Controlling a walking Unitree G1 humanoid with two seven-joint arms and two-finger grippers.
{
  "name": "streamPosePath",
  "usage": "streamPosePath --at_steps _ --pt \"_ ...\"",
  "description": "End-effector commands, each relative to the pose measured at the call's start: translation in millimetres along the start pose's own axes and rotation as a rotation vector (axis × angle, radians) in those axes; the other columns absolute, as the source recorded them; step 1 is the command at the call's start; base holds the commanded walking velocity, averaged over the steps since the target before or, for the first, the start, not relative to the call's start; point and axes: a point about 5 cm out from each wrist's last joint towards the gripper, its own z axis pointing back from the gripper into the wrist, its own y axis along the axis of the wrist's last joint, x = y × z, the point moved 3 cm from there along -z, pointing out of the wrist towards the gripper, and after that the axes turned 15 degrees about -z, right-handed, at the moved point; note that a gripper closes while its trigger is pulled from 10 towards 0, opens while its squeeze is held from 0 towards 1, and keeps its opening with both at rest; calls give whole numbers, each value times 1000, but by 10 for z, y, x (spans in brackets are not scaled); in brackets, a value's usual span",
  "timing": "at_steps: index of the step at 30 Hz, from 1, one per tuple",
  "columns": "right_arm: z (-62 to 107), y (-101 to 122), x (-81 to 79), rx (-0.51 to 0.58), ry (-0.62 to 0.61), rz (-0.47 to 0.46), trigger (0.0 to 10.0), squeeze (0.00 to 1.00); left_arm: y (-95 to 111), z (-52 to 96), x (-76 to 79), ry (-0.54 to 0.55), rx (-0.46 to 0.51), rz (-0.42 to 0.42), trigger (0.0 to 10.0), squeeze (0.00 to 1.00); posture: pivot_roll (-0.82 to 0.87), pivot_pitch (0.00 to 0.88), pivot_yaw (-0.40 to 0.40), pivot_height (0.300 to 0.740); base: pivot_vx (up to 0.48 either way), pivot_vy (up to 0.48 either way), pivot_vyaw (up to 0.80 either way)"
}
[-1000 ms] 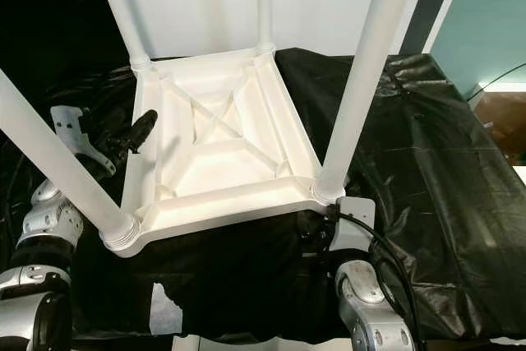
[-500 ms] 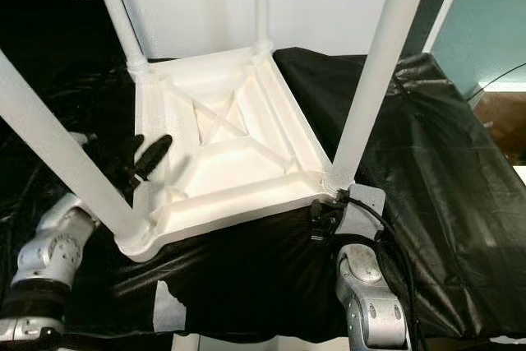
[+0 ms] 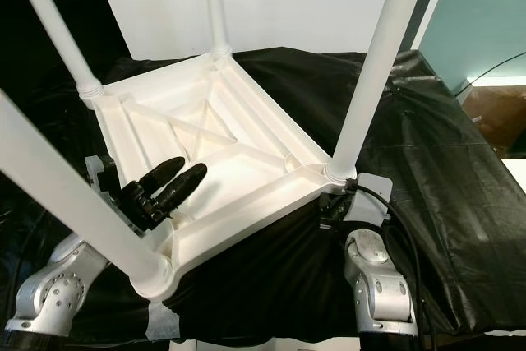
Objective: Building children table
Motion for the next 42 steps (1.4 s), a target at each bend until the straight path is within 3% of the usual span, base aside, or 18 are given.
streamPosePath --at_steps 1,10,12,15,17,21,25,28,32,37,38,40,41,42 --pt "-105 25 -38 2 39 29 10000 0 69 48 422 -356 87 36 10000 0 -93 44 28 740 0 0 0" --pt "-435 121 -230 -12 210 125 10000 0 96 -39 663 -327 103 58 10000 0 -60 36 9 740 0 0 0" --pt "-524 179 -353 -2 283 154 10000 0 66 -75 729 -313 77 42 10000 0 -51 37 3 740 0 0 0" --pt "-597 212 -481 2 334 191 10000 0 32 -136 747 -278 57 27 10000 0 -46 36 5 740 0 0 0" --pt "-597 212 -481 2 334 191 10000 0 32 -136 747 -278 57 27 10000 0 -46 36 5 740 0 0 0" --pt "-657 224 -777 2 468 216 10000 0 -75 -368 781 -228 -12 -75 10000 0 -37 35 8 740 0 0 0" --pt "-726 236 -857 6 507 216 10000 0 -101 -548 783 -189 -50 -117 10000 0 -33 42 17 740 0 0 0" --pt "-746 243 -859 11 504 232 10000 0 -107 -575 782 -179 -53 -138 10000 0 -33 42 17 740 0 0 0" --pt "-809 352 -868 52 511 236 10000 0 -254 -796 816 -137 -131 -201 10000 0 -32 52 35 740 0 0 0" --pt "-848 420 -777 83 469 219 10000 0 -255 -849 734 -82 -136 -237 10000 0 -31 50 39 740 0 0 0" --pt "-856 431 -749 93 463 215 10000 0 -262 -857 698 -61 -143 -252 10000 0 -31 50 39 740 0 0 0" --pt "-834 532 -555 185 395 189 10000 0 -251 -808 393 54 -169 -295 10000 0 -27 44 35 740 0 0 0" --pt "-834 532 -555 185 395 189 10000 0 -251 -808 393 54 -169 -295 10000 0 -27 44 35 740 0 0 0" --pt "-816 555 -487 215 379 178 10000 0 -235 -770 279 89 -177 -311 10000 0 -29 45 37 740 0 0 0"
